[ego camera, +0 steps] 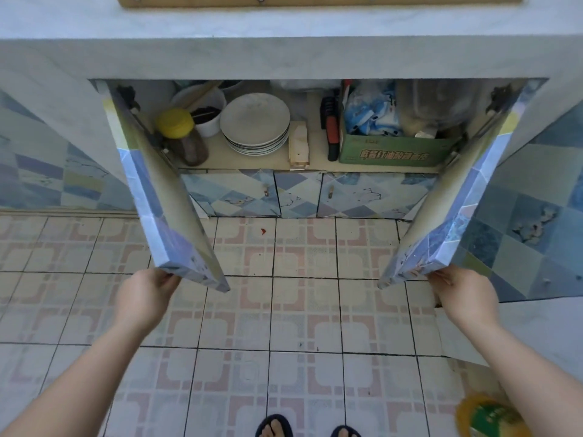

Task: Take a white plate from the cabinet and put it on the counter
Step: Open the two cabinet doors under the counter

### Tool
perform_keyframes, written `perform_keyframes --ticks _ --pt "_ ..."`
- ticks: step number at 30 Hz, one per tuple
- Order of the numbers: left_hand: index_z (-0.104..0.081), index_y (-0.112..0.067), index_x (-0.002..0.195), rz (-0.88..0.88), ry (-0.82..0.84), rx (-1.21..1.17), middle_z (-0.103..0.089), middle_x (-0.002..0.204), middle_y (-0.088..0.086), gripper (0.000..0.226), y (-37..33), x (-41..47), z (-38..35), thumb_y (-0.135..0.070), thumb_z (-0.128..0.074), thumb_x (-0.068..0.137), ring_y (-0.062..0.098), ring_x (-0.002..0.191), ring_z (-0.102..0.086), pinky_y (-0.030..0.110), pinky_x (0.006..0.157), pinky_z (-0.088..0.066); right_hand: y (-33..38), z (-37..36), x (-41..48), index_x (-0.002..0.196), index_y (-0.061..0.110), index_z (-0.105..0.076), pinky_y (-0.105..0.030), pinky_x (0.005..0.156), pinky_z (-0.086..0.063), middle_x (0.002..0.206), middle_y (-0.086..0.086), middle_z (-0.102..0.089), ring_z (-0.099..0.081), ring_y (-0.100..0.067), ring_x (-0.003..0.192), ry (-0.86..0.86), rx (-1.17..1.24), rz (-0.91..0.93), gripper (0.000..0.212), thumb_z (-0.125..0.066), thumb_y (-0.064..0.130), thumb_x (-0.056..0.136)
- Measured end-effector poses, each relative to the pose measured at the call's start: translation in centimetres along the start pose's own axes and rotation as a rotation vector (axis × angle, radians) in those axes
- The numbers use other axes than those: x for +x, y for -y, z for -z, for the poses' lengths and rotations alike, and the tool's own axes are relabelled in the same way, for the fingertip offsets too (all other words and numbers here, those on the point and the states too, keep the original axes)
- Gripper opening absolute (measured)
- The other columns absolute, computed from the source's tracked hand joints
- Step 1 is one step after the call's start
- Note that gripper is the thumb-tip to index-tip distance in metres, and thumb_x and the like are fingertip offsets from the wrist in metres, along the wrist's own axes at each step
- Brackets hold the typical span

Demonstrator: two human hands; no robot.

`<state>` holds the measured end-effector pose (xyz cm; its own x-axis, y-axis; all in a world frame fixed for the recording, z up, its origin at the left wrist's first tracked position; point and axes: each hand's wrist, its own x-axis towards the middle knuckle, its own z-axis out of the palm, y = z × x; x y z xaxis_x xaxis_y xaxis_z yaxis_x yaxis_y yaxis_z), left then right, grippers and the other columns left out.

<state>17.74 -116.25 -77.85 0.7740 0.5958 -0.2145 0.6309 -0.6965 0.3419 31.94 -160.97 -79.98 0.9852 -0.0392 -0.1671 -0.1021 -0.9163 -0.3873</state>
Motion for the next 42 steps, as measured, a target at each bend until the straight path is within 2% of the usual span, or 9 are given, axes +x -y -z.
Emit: perform_keyframes --ticks 4,12,14,17,20,25,30,36,42 --pt "-0.065 -0.007 0.070 0.033 -0.026 -0.078 -0.061 0.062 0.020 0.026 0.2 -0.5 0.0 -0.024 -0.060 0.089 0.039 0.061 -0.052 0.034 0.050 -0.034 -1.1 0.5 -0.2 0.086 0.009 -0.071 -0.033 0.056 -0.036 0.077 -0.025 -0.068 -0.059 -0.042 0.074 -0.002 0.055 -0.024 0.016 -0.058 0.018 0.086" --pt "-0.062 -0.002 0.064 0.112 -0.023 -0.132 -0.056 0.053 0.016 0.030 0.4 -0.9 0.1 -0.021 -0.061 0.088 0.027 0.050 -0.041 0.031 0.049 -0.028 -1.8 0.0 -0.9 0.094 0.013 -0.070 -0.035 0.061 -0.040 0.088 -0.022 -0.070 -0.059 -0.041 0.081 -0.013 0.144 -0.096 0.018 -0.054 0.020 0.088" --pt "-0.070 -0.005 0.083 0.141 0.023 -0.147 -0.070 0.078 0.018 0.016 0.7 -1.2 0.2 -0.019 -0.063 0.087 0.029 0.066 -0.056 0.033 0.058 -0.039 -1.8 -0.3 -1.7 0.108 0.014 -0.065 -0.035 0.066 -0.040 0.102 -0.018 -0.070 -0.060 -0.041 0.091 -0.017 0.166 -0.091 0.023 -0.053 0.019 0.090" --pt "-0.055 -0.005 0.127 0.284 0.136 -0.166 -0.061 0.127 0.016 0.043 1.5 -4.2 -0.7 -0.017 -0.062 0.086 0.034 0.115 -0.056 0.042 0.093 -0.043 -2.3 -0.6 -4.6 0.137 0.019 -0.043 -0.039 0.081 -0.042 0.125 -0.008 -0.062 -0.057 -0.036 0.109 0.071 0.247 -0.171 0.046 -0.052 0.020 0.091" --pt "-0.047 -0.011 0.134 0.381 0.248 0.001 -0.058 0.132 0.013 0.050 1.4 -9.0 -3.2 -0.031 -0.054 0.089 0.033 0.116 -0.056 0.039 0.093 -0.043 -2.9 -1.2 -8.3 0.139 0.014 -0.039 -0.041 0.094 -0.041 0.139 -0.012 -0.050 -0.053 -0.034 0.118 0.270 0.141 -0.240 0.049 -0.050 0.022 0.093" --pt "-0.044 -0.021 0.136 0.222 0.326 -0.107 -0.055 0.136 0.003 0.052 -4.4 -13.3 -5.3 -0.038 -0.052 0.088 0.021 0.121 -0.052 0.032 0.094 -0.043 1.4 -0.5 -11.4 0.145 0.022 -0.025 -0.030 0.108 -0.028 0.153 0.001 -0.029 -0.030 -0.014 0.137 0.422 0.038 0.067 0.060 -0.047 0.039 0.092" --pt "-0.044 -0.020 0.137 0.083 0.155 -0.268 -0.049 0.142 -0.001 0.054 -11.1 -10.9 -2.3 -0.038 -0.053 0.087 0.018 0.129 -0.044 0.031 0.100 -0.037 8.5 1.8 -10.1 0.147 0.031 -0.016 -0.031 0.115 -0.017 0.156 0.013 -0.018 -0.011 -0.006 0.143 0.385 0.041 0.342 0.066 -0.037 0.056 0.089" --pt "-0.038 -0.021 0.141 0.025 0.066 -0.323 -0.041 0.148 -0.003 0.059 -15.3 -5.4 1.6 -0.045 -0.048 0.087 0.015 0.135 -0.037 0.035 0.106 -0.034 16.1 3.6 -5.3 0.147 0.025 -0.017 -0.034 0.116 -0.014 0.156 0.007 -0.021 -0.013 -0.010 0.143 0.275 0.108 0.393 0.071 -0.038 0.058 0.088" --pt "-0.035 -0.025 0.142 0.014 0.068 -0.323 -0.038 0.150 -0.005 0.061 -16.4 0.3 4.2 -0.049 -0.044 0.088 0.017 0.134 -0.038 0.037 0.104 -0.037 21.0 3.6 -0.6 0.146 0.025 -0.022 -0.037 0.116 -0.020 0.155 0.004 -0.026 -0.019 -0.012 0.142 0.243 0.145 0.298 0.067 -0.041 0.055 0.089"
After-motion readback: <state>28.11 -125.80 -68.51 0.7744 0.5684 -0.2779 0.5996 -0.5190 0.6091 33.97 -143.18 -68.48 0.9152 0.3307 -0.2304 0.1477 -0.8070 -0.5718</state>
